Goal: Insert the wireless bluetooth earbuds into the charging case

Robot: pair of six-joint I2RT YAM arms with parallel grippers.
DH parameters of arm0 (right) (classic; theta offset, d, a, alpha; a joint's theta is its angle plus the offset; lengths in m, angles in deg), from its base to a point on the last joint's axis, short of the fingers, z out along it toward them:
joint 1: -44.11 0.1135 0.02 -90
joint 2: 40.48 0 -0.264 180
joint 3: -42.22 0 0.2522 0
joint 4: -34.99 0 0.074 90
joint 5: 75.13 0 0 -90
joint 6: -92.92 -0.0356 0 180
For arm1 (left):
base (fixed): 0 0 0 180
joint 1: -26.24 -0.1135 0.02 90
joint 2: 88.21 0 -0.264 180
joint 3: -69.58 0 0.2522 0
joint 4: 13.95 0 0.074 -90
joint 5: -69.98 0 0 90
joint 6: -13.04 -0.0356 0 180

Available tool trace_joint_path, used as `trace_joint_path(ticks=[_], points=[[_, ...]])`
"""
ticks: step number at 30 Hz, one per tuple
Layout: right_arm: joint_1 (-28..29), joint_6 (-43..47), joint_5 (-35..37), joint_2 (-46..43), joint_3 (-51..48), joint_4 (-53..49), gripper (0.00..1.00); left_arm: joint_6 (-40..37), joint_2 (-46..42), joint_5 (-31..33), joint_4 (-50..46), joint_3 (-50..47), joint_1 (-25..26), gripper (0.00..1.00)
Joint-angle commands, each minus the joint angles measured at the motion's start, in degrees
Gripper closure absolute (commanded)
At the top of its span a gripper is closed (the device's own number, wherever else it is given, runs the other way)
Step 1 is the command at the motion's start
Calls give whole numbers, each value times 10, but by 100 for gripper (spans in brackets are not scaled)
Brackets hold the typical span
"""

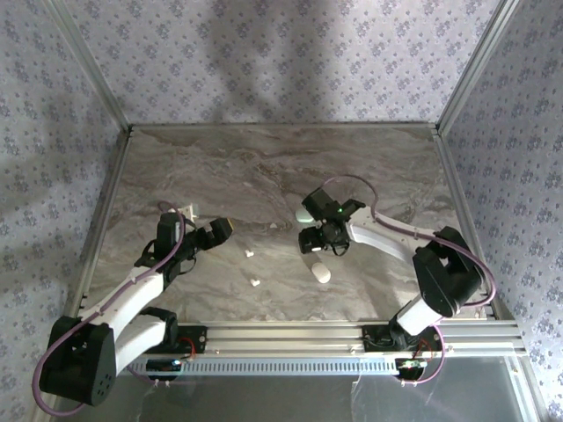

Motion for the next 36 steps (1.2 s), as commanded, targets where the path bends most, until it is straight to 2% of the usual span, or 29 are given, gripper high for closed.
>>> trace_joint_path(ticks=[1, 17, 27, 36], points=[[17, 6, -28, -20, -25, -12, 21, 4, -7, -1, 19, -4, -3, 0], [92, -51, -39, -22, -58, -10, 29, 5, -3, 1, 23, -5, -3, 0], [110, -71, 5, -30, -60, -41, 39, 4, -7, -1, 22, -5, -3, 0], [118, -73, 21, -24, -57, -54, 42, 5, -11, -1, 21, -6, -3, 0]])
